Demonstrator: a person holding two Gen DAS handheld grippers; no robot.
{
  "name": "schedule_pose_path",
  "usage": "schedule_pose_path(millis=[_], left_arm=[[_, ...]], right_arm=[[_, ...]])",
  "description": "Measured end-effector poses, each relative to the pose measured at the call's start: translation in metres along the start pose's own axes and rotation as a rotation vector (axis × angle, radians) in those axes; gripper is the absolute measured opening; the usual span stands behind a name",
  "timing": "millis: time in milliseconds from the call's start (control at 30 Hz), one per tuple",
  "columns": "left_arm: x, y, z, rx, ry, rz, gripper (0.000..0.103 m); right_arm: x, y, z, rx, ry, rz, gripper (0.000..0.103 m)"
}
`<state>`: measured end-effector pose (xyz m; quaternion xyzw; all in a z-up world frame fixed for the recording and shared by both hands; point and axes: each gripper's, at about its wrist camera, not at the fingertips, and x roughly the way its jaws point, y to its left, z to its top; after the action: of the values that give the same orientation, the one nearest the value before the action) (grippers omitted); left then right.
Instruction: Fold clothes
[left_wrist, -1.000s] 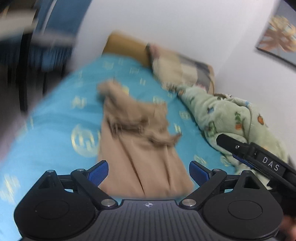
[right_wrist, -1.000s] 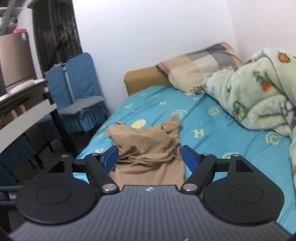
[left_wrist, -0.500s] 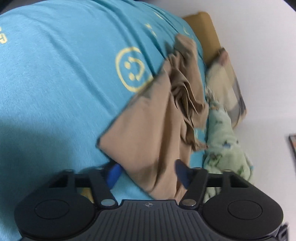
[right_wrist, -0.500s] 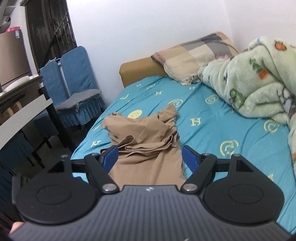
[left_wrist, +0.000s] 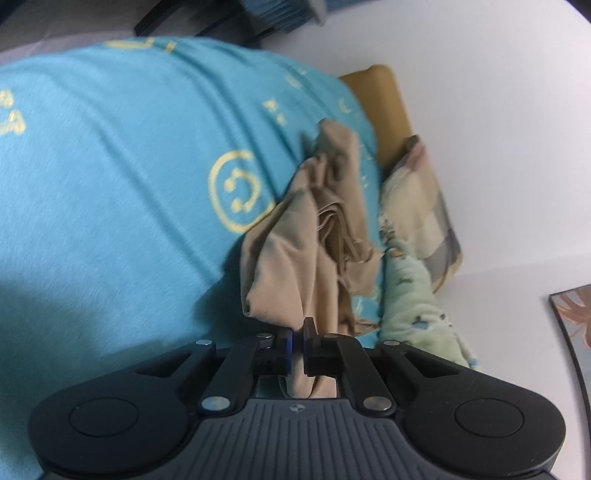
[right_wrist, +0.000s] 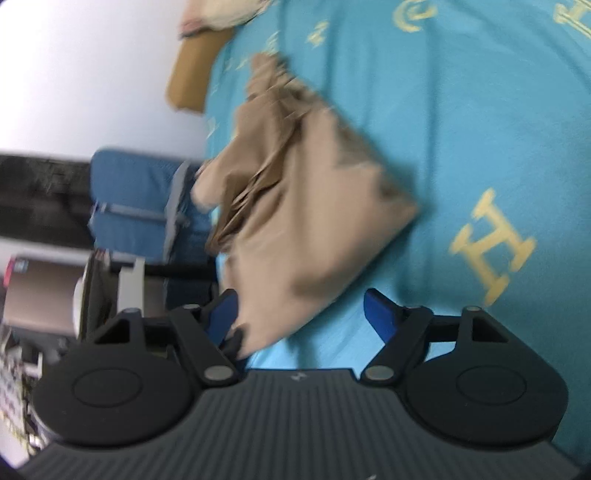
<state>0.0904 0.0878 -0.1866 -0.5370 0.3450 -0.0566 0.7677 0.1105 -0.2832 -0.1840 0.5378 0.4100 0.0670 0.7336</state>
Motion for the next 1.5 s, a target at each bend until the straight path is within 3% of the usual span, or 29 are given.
schedule_pose_path(millis=[67, 133, 200, 367, 533, 800, 967, 1133, 1300, 1367, 1500], left_arm=[[-0.002, -0.004, 0.001, 0.010, -0.012, -0.016, 0.005], [-0.005, -0.008, 0.002, 0.016, -0.015, -0.027, 0.005], [-0.009, -0.016, 0.000, 0.047, -0.024, -0.045, 0.004], [-0.036, -0.049, -0.003, 0.177, -0.082, -0.124, 0.004], [-0.091, -0.080, -0.019, 0.279, -0.127, -0.198, 0.004], [-0.198, -0.076, -0.076, 0.330, -0.119, -0.248, 0.004], [-0.221, -0.073, -0.101, 0.381, -0.108, -0.224, 0.004], [-0.186, -0.096, -0.071, 0.372, -0.096, -0.147, 0.005], [-0.108, -0.117, -0.015, 0.295, -0.073, -0.027, 0.005], [-0.074, -0.119, 0.003, 0.314, -0.073, 0.011, 0.005], [-0.013, -0.109, 0.029, 0.371, -0.063, 0.045, 0.005]], right_arm=[[0.002, -0.010, 0.007, 0.037, -0.028, -0.019, 0.054], [0.005, -0.016, 0.012, 0.053, -0.047, -0.023, 0.018], [0.003, -0.011, 0.014, 0.017, -0.077, -0.023, 0.010], [-0.029, 0.032, 0.000, -0.185, -0.203, 0.043, 0.008], [-0.084, 0.067, -0.027, -0.378, -0.299, 0.090, 0.008], [-0.167, 0.058, -0.095, -0.427, -0.367, 0.160, 0.008], [-0.194, 0.043, -0.126, -0.442, -0.406, 0.136, 0.008], [-0.176, 0.062, -0.091, -0.374, -0.342, 0.117, 0.008], [-0.125, 0.095, -0.026, -0.264, -0.221, 0.051, 0.008], [-0.096, 0.107, -0.003, -0.284, -0.206, -0.007, 0.008], [-0.044, 0.097, 0.029, -0.289, -0.192, -0.038, 0.008]])
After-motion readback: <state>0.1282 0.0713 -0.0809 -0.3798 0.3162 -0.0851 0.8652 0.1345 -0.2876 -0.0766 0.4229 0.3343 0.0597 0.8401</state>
